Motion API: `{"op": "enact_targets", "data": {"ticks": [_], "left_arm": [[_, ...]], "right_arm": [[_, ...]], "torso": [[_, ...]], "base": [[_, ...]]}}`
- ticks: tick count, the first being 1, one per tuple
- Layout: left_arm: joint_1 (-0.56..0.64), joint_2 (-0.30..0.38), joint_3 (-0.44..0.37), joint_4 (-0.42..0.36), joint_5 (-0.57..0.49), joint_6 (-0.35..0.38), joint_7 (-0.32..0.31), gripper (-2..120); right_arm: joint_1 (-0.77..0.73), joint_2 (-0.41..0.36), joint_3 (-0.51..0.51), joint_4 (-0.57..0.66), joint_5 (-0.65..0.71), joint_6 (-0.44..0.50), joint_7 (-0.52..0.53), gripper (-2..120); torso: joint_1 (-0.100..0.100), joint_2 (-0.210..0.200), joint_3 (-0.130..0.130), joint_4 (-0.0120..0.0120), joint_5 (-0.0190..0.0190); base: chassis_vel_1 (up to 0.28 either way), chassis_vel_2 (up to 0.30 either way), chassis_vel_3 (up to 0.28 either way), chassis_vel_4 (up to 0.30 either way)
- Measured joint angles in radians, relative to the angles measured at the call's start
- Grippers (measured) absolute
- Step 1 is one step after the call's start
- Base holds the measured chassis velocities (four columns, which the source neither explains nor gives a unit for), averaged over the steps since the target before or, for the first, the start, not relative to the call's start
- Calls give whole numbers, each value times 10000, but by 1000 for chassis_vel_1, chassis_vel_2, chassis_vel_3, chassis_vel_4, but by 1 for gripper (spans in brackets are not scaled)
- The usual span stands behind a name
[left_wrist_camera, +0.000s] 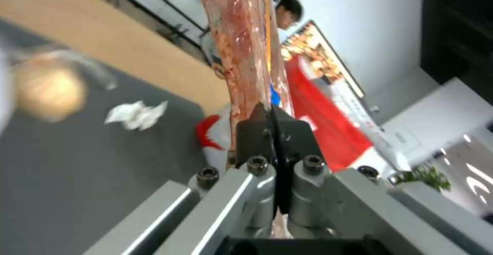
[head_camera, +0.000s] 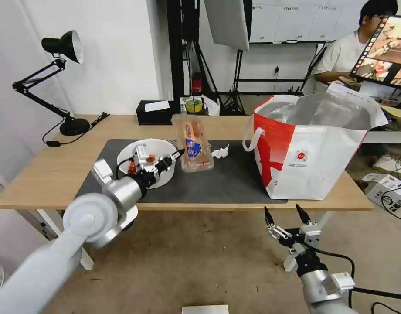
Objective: Pick up the trash from the table and place it into the takeout bag.
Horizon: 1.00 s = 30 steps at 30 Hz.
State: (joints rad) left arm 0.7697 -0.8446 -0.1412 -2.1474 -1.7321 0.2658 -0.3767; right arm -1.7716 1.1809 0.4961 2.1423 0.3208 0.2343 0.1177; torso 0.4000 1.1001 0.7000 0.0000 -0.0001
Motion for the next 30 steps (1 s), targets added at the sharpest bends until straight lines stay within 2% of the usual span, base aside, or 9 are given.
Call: {"op": "enact_targets", "data": {"ticks": [5,10,11,14,16,19,20,25,30], "left_arm": [[-1399,-83,761,331,-381,-46,-76,0],[-3499,-835,2084,1253,-652,-134,-255,0],[-3499,-835,2084,1253,-652,-134,-255,0],[-4618,-1581,2893,1944,-651,-184,-313,0],[-4835,-1788,3052,2110,-643,-189,-327,0],[-5766,-2919,3716,3166,-546,-204,-370,0],[-5766,-2919,3716,3166,-546,-204,-370,0],[-6727,-4382,4416,4811,-84,-251,-394,0],[-7082,-5244,4758,5831,434,-283,-382,0]], "right_arm": [[-174,139,6,-53,-128,118,-32,100],[-298,314,61,-99,-310,226,-93,100],[-298,314,61,-99,-310,226,-93,100],[-354,432,56,-119,-435,256,-112,100],[-357,460,45,-133,-461,263,-118,100],[-377,633,-27,-230,-611,291,-137,100],[-377,633,-27,-230,-611,291,-137,100],[-384,851,-208,-303,-776,302,-147,100],[-363,966,-276,-364,-853,303,-148,100]], "torso": [[0,0,1,1,1],[1,-1,1,1,2],[1,-1,1,1,2],[1,-1,1,2,3],[1,-2,1,0,1],[1,-2,1,-1,5],[1,-2,1,-1,5],[1,-2,1,-1,3],[1,-2,2,-1,4]], "base": [[0,0,0,0],[0,0,0,0],[0,0,0,0],[0,0,0,0],[0,0,0,0],[0,0,0,0],[0,0,0,0],[0,0,0,0],[0,0,0,0]]}}
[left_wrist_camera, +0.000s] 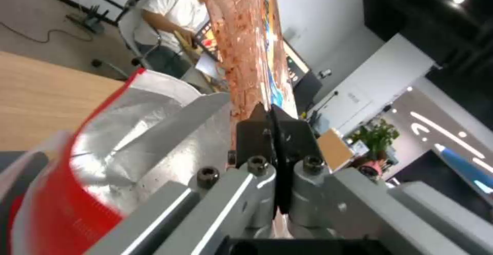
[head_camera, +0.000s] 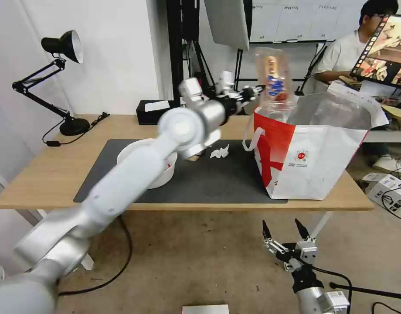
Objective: Pick up the trash from the table and place it into the takeout bag.
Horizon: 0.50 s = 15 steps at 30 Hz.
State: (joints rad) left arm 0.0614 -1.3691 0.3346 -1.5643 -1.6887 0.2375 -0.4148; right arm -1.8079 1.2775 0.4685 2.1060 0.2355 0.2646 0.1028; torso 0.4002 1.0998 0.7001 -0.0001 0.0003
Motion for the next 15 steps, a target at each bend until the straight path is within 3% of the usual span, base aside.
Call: {"op": "enact_targets", "data": {"ticks": [3,7,9,15], "left_arm": [[-202,-487,415,648,1064,-114,17,0],[-246,-671,706,900,1882,-178,33,0],[-251,-734,1095,1064,2952,-227,182,0],[-157,-662,1376,1009,3423,-230,385,0]], "right_arm": [[11,49,-14,-34,-21,0,0,100],[18,57,-11,-58,-22,-1,0,100],[39,65,-1,-96,-22,-2,2,100],[66,81,2,-110,-13,-13,6,100]], "torso": [[-1,0,0,0,0],[0,0,0,0,0],[0,0,0,0,-1],[-1,0,-2,2,-2]], "base": [[0,0,0,0],[0,0,0,0],[0,0,0,0],[0,0,0,0]]}}
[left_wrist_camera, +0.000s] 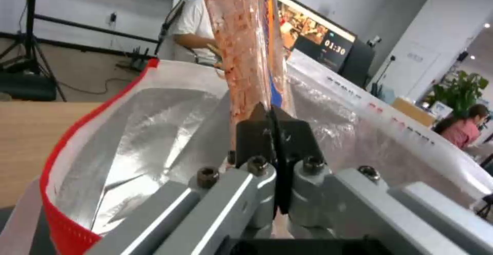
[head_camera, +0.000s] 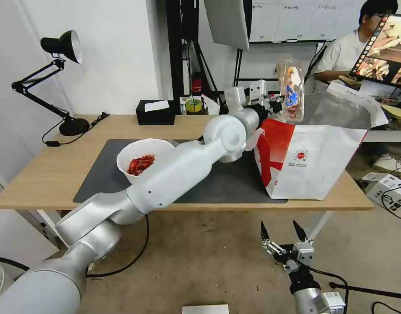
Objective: Pick up the trash from the table and place it into the takeout bag.
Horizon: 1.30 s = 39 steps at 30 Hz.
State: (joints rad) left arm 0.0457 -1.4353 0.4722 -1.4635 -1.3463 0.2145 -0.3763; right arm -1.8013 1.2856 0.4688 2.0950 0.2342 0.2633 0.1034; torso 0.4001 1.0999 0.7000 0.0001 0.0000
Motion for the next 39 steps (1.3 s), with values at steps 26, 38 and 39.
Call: {"op": "enact_targets", "data": {"ticks": [26,38,39], "left_arm": [[193,1043,-491,-1580,-1227,-38,48,65],[2685,4290,-1338,-3812,2197,-1447,1596,99],[3146,4557,-1599,-3947,2630,-1545,1745,100]], "right_arm": [[225,-162,-247,-84,31,-109,14,100],[394,-257,-336,131,85,-252,42,100],[440,-271,-368,152,94,-276,46,100]], "torso": [[-1,2,0,-2,-2],[-2,1,0,0,-5],[-1,2,0,2,-9]], "base": [[0,0,0,0],[0,0,0,0],[0,0,0,0]]}}
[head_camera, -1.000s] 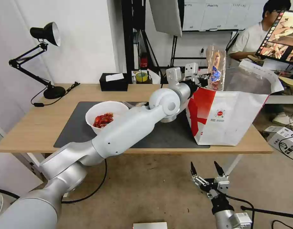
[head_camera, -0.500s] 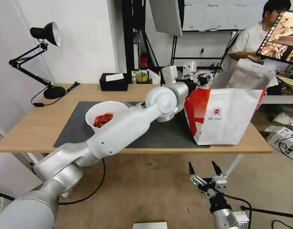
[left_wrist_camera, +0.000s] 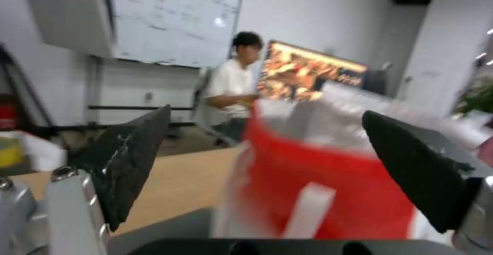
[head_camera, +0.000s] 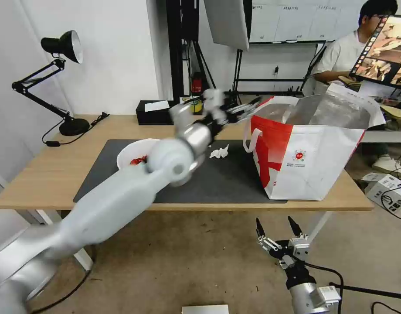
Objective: Pick up the trash from the table and place it into the takeout bag.
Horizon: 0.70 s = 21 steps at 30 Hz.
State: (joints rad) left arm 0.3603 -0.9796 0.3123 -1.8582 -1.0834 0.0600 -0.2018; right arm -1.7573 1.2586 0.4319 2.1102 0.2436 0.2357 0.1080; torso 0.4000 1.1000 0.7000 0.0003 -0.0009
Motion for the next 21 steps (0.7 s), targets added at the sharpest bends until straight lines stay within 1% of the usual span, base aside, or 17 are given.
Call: {"op": "enact_targets", "data": {"ticks": [2,3,4,5,6,7,8,9,10,11,12,14,15,18,19,21], "left_arm": [[906,378,-596,-285,703,-170,209,100],[906,378,-596,-285,703,-170,209,100],[1555,583,-945,-424,1250,-266,353,100],[1917,698,-1164,-490,1632,-331,453,100],[1917,698,-1164,-490,1632,-331,453,100],[2351,832,-1467,-572,2081,-452,590,100],[3405,1089,-2259,-827,3109,-703,961,100],[4024,1197,-2715,-1006,3623,-765,1083,100],[4024,1197,-2715,-1006,3623,-765,1083,100],[4719,1289,-3224,-1264,4089,-810,1162,100],[5343,1314,-3655,-1477,4470,-833,1186,100],[6291,1285,-4211,-1774,5071,-881,1203,100],[6291,1285,-4211,-1774,5071,-881,1203,100],[7550,1104,-4998,-2064,5739,-1096,1126,100],[7550,1104,-4998,-2064,5739,-1096,1126,100],[8220,927,-5506,-2172,6158,-1192,982,100]], "right_arm": [[72,-6,-42,46,4,-15,6,100],[72,-6,-42,46,4,-15,6,100],[109,-8,-64,81,4,-17,11,100],[128,-7,-81,107,3,-20,11,100],[128,-7,-81,107,3,-20,11,100],[144,-3,-96,125,-1,-20,12,100],[182,9,-152,170,-16,-22,14,100],[184,14,-176,186,-23,-22,13,100],[184,14,-176,186,-23,-22,13,100],[183,27,-192,202,-29,-22,15,100],[180,36,-194,214,-31,-22,13,100],[171,51,-186,224,-32,-18,14,100],[171,51,-186,224,-32,-18,14,100],[170,42,-144,232,-30,0,14,100],[170,42,-144,232,-30,0,14,100],[177,34,-134,240,-30,12,15,100]], "torso": [[-1,0,-1,-2,8],[-1,0,-1,-2,8],[-1,0,-1,0,3],[-1,0,0,-2,0],[-1,0,0,-2,0],[0,0,0,-1,1],[-1,1,-1,-4,5],[-1,0,-1,-3,5],[-1,0,-1,-3,5],[0,0,-1,-3,6],[-2,1,-2,-2,8],[-2,1,-1,-2,6],[-2,1,-1,-2,6],[-1,1,-1,-4,8],[-1,1,-1,-4,8],[-1,1,-2,-4,9]], "base": [[0,0,0,0],[0,0,0,0],[0,0,0,0],[0,0,0,0],[0,0,0,0],[0,0,0,0],[0,0,0,0],[0,0,0,0],[0,0,0,0],[0,0,0,0],[0,0,0,0],[0,0,0,0],[0,0,0,0],[0,0,0,0],[0,0,0,0],[0,0,0,0]]}}
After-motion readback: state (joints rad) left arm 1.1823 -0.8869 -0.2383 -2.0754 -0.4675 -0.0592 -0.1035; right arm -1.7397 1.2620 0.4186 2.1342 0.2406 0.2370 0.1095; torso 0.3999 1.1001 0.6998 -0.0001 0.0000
